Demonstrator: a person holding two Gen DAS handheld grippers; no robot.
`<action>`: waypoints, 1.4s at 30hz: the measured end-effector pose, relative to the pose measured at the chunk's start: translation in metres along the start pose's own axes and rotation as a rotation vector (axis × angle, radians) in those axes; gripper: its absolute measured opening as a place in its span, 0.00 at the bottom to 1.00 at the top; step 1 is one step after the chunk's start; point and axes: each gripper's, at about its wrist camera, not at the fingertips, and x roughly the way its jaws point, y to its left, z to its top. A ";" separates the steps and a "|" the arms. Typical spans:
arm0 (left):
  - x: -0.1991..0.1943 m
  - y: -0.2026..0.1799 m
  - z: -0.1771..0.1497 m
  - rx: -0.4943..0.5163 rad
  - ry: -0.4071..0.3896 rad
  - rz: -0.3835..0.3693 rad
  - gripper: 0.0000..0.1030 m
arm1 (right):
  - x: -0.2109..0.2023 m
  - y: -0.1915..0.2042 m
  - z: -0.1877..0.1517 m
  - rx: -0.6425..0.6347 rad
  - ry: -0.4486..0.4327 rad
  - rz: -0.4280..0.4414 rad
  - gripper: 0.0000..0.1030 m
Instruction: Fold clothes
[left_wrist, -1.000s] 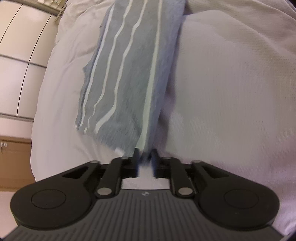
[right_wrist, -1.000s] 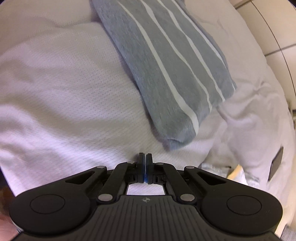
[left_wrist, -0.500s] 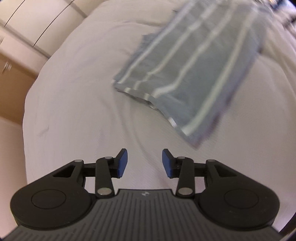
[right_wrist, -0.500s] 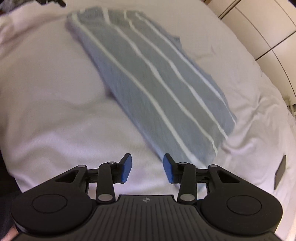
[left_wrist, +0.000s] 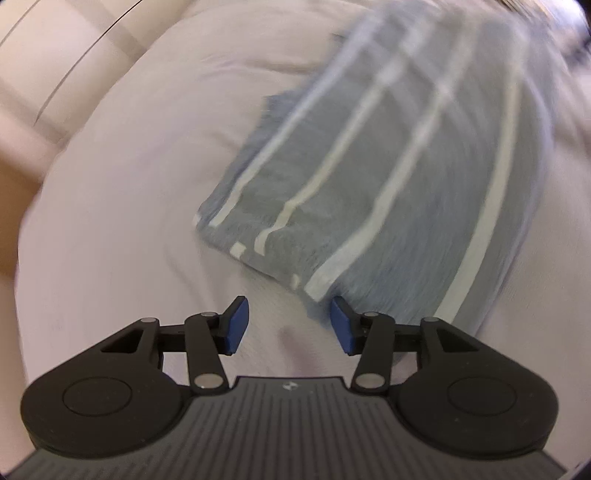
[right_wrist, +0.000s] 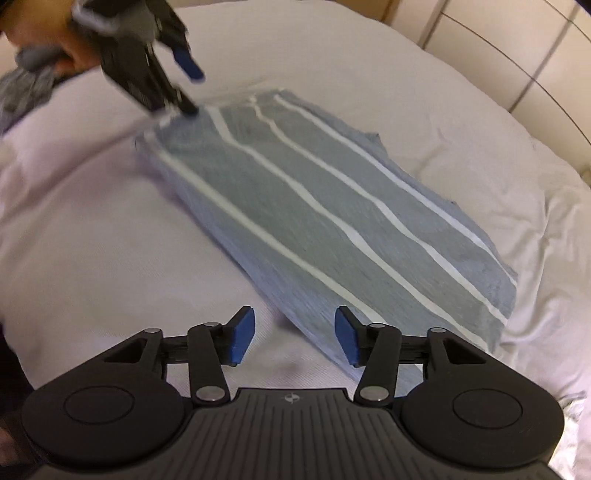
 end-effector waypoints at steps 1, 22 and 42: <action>0.000 0.003 -0.006 0.058 -0.026 0.001 0.45 | -0.002 0.005 0.005 0.016 0.002 -0.008 0.51; 0.141 0.041 -0.079 1.194 -0.641 0.165 0.60 | 0.025 0.118 0.116 0.400 0.060 -0.164 0.68; 0.148 0.056 -0.045 1.158 -0.634 0.008 0.04 | 0.123 0.183 0.156 -0.114 0.112 -0.329 0.51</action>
